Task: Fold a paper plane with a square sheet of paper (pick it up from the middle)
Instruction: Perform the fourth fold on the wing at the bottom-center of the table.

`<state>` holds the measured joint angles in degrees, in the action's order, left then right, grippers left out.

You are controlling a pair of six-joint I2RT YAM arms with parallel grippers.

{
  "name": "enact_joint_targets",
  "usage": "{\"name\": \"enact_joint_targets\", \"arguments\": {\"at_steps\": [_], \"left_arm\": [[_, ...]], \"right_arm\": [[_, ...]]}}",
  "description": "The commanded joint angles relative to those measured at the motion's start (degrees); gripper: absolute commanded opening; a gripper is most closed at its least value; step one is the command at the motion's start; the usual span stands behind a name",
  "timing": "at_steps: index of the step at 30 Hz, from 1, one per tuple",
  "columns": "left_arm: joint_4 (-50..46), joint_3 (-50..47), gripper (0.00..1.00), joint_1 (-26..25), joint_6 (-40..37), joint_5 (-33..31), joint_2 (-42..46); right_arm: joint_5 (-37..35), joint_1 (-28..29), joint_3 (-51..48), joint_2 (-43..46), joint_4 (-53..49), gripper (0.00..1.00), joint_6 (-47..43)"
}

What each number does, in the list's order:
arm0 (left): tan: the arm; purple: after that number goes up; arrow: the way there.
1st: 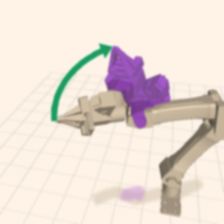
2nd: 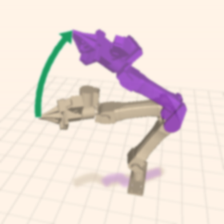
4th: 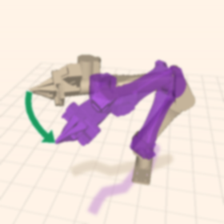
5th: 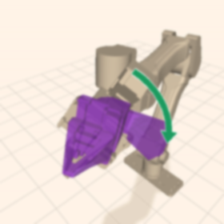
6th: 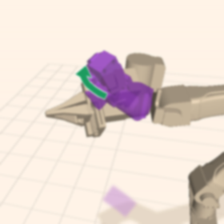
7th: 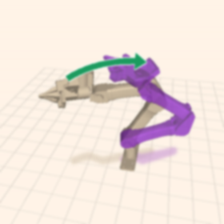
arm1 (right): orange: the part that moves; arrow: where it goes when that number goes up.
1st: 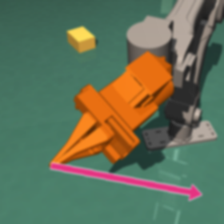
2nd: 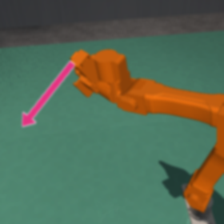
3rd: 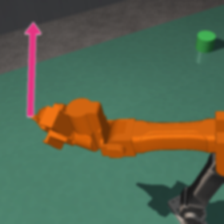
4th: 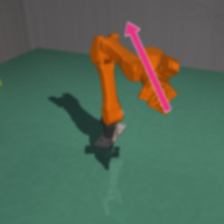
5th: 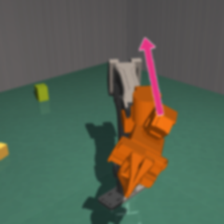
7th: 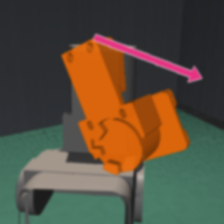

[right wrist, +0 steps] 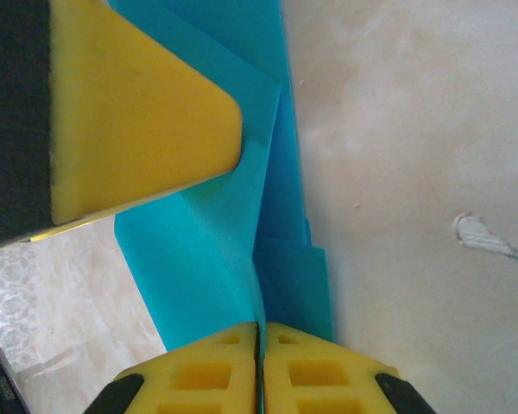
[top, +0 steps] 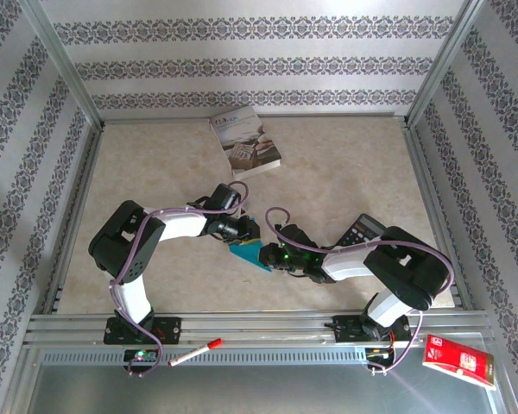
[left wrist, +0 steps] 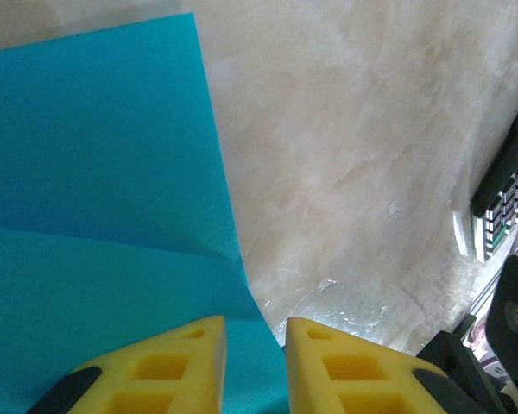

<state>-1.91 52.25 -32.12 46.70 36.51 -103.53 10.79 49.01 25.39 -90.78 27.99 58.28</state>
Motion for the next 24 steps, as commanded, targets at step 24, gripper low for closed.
{"name": "enact_joint_targets", "arguments": {"at_steps": [24], "left_arm": [[0.4, -1.1, 0.26, 0.7, -0.2, 2.0, 2.4]], "right_arm": [[-0.3, 1.8, -0.6, -3.3, -1.6, 0.10, -0.8]]}}
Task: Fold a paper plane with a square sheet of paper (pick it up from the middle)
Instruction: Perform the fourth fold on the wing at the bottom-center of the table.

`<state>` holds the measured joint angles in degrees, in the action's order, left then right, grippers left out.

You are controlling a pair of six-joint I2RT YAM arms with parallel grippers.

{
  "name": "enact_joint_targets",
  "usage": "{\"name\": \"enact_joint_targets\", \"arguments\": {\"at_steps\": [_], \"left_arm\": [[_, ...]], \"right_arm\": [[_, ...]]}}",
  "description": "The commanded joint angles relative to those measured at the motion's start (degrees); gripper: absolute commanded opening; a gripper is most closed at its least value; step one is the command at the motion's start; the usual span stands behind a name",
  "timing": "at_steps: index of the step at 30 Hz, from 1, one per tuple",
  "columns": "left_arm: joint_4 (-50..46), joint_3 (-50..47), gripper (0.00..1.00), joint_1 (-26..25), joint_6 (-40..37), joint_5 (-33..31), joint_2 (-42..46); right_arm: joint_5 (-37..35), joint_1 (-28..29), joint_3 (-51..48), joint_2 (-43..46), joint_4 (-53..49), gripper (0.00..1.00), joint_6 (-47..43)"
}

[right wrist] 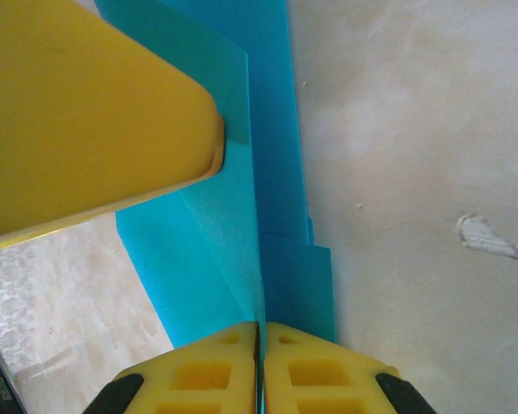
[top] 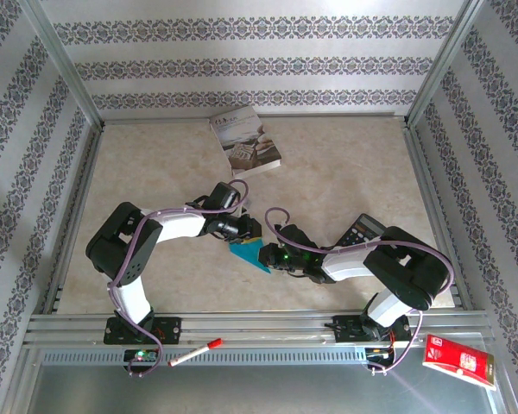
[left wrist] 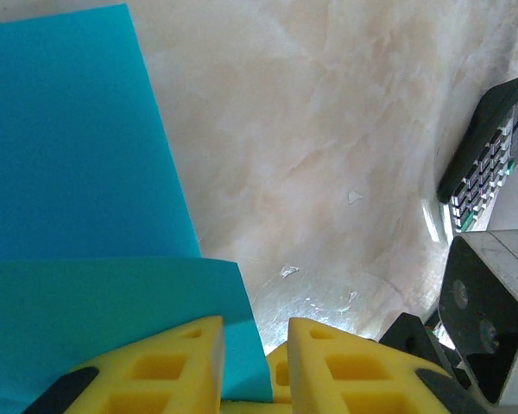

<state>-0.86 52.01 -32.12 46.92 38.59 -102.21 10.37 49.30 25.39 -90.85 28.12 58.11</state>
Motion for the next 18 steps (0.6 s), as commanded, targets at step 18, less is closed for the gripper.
{"name": "enact_joint_targets", "arguments": {"at_steps": [18], "left_arm": [[0.3, -0.9, 0.26, 0.6, -1.7, 0.3, -2.9]], "right_arm": [[-0.1, 1.5, -0.7, -3.9, -1.5, 0.10, -0.6]]}}
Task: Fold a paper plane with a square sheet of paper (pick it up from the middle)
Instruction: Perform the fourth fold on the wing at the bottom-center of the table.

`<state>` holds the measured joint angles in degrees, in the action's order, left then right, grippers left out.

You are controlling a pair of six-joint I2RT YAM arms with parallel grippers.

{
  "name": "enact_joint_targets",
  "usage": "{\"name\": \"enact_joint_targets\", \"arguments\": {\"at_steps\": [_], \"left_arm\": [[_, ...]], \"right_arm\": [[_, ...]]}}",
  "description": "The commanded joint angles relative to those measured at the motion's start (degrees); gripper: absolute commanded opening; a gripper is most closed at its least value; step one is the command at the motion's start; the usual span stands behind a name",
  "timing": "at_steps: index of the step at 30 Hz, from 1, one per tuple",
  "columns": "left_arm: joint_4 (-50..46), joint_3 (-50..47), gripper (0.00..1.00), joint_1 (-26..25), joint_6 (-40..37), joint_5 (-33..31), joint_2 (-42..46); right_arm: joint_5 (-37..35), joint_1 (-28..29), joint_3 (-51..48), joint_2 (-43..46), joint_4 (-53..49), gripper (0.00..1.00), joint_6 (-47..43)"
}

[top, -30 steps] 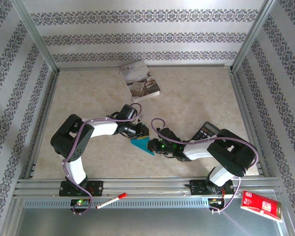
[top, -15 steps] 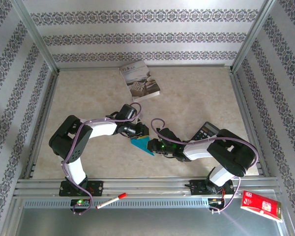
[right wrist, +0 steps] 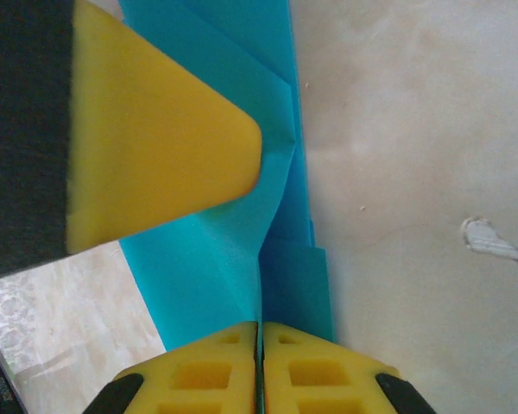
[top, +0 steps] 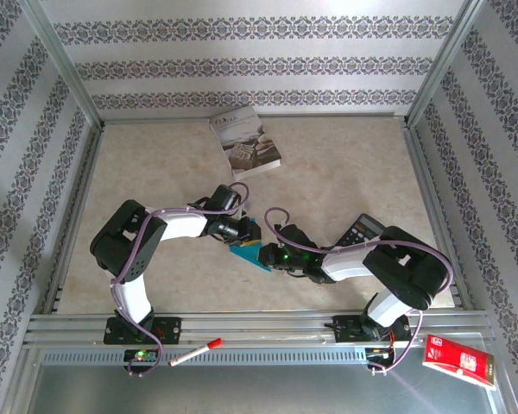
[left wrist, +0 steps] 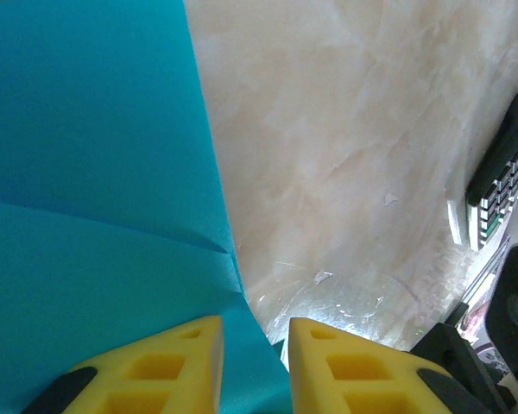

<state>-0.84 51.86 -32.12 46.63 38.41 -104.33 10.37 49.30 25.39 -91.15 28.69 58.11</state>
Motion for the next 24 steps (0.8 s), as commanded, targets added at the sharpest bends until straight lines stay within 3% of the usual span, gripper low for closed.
{"name": "enact_joint_targets", "arguments": {"at_steps": [1, 17, 24], "left_arm": [[0.3, -0.9, 0.26, 0.6, -1.5, 0.4, -0.8], [1.2, -1.6, 0.26, 0.7, -2.2, 0.5, -1.9], [1.3, -1.4, 0.26, 0.7, -2.1, 0.7, -1.8]], "right_arm": [[-0.1, 1.5, -0.7, -3.5, -2.1, 0.10, -0.6], [1.8, -0.2, -1.1, 5.3, -6.1, 0.19, -2.4], [1.8, -0.6, -2.4, 8.9, -7.9, 0.17, -2.5]]}}
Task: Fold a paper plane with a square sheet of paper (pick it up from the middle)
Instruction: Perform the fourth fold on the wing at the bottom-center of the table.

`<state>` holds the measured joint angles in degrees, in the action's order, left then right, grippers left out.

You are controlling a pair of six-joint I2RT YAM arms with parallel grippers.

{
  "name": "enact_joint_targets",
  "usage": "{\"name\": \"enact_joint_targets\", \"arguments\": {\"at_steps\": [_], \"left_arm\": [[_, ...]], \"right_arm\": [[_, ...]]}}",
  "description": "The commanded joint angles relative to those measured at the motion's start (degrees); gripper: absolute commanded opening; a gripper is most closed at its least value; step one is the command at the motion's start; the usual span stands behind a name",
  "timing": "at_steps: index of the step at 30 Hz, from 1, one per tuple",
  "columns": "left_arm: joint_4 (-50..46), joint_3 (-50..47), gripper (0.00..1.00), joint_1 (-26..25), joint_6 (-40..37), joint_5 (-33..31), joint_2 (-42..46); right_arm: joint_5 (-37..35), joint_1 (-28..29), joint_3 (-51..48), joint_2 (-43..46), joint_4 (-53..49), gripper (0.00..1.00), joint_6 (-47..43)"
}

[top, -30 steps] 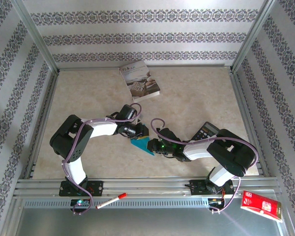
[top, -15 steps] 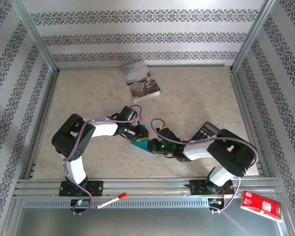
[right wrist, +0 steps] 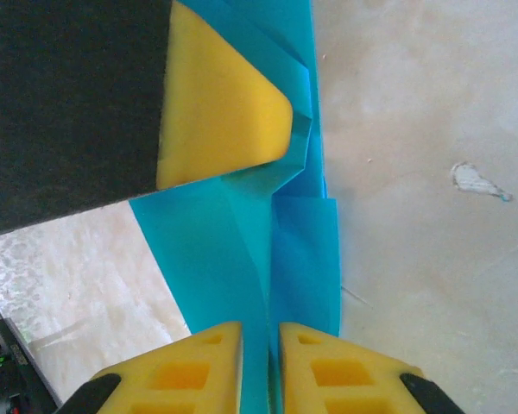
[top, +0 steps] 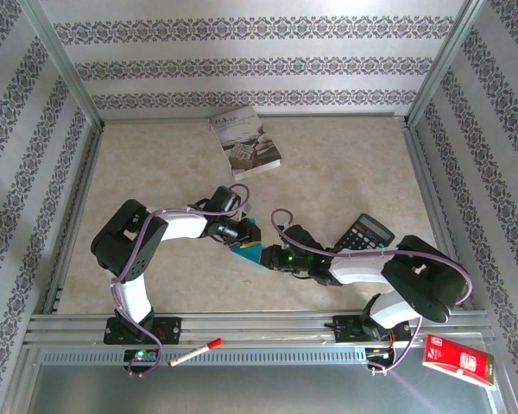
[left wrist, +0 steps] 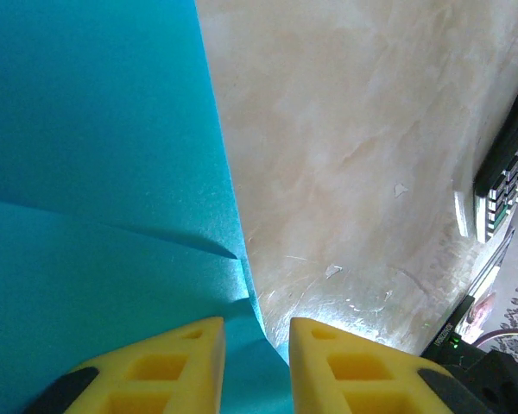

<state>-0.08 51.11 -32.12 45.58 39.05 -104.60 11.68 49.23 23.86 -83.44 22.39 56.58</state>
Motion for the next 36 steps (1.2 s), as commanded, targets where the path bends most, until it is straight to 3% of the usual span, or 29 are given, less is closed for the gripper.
{"name": "enact_joint_targets", "arguments": {"at_steps": [1, 11, 23, 36], "left_arm": [[0.6, -0.5, 0.26, 0.7, -1.0, 0.1, -1.6], [3.4, -0.5, 0.28, 0.7, 1.8, 1.4, -0.6], [3.4, 0.3, 0.30, 1.1, 2.3, 2.6, 2.7], [0.6, -6.0, 0.33, 1.3, 2.7, 1.5, 10.9]], "right_arm": [[0.4, -0.5, -1.0, 1.3, -1.6, 0.16, -0.9], [-1.5, 1.9, -1.7, -1.7, -0.9, 0.04, -0.9], [-4.9, 3.0, -3.6, -2.4, -0.2, 0.03, 0.2], [-5.9, 3.1, -3.8, -2.4, 0.5, 0.05, 0.4]]}}
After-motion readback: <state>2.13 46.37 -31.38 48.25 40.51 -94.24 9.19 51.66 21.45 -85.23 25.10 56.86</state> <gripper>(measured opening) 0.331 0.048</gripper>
